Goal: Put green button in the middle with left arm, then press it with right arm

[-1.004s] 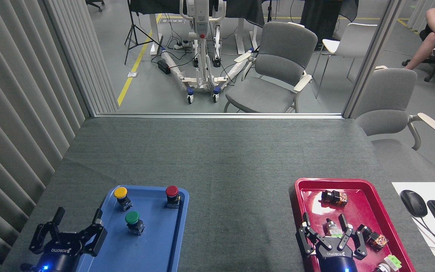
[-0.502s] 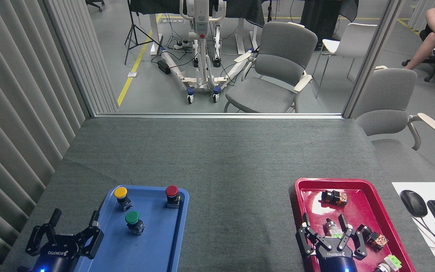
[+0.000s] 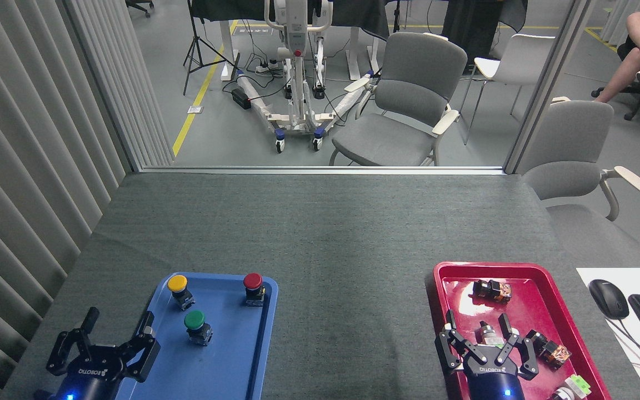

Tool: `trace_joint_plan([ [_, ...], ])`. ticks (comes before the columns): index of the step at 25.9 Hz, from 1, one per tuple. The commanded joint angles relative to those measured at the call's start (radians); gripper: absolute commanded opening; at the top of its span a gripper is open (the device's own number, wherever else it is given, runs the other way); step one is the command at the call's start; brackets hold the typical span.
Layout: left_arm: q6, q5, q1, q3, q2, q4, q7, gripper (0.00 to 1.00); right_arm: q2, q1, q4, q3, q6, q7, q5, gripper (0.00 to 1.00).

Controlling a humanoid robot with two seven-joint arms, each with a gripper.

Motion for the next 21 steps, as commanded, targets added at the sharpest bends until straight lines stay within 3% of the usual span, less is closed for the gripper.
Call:
trace_joint_plan([
  [1, 0.002, 0.000, 0.000, 0.000, 0.000, 0.000, -0.018, 1.00, 0.004, -0.004, 0.000, 0.002, 0.002, 0.004, 0.003, 1.00],
  [11, 0.000, 0.001, 0.000, 0.000, 0.003, -0.001, -0.019, 1.00, 0.005, 0.010, -0.006, 0.039, 0.007, 0.003, 0.012, 1.00],
  [17, -0.006, 0.003, 0.021, -0.025, 0.016, -0.003, -0.019, 1.00, 0.022, 0.019, -0.018, 0.040, 0.013, 0.003, 0.084, 1.00],
  [19, -0.021, 0.005, 0.021, -0.046, 0.043, 0.002, -0.019, 1.00, 0.024, 0.028, -0.020, 0.040, 0.014, 0.003, 0.084, 1.00],
  [21, -0.010, 0.041, 0.018, -0.143, 0.121, 0.026, -0.015, 1.00, 0.024, 0.034, -0.020, 0.042, 0.014, 0.001, 0.084, 1.00],
])
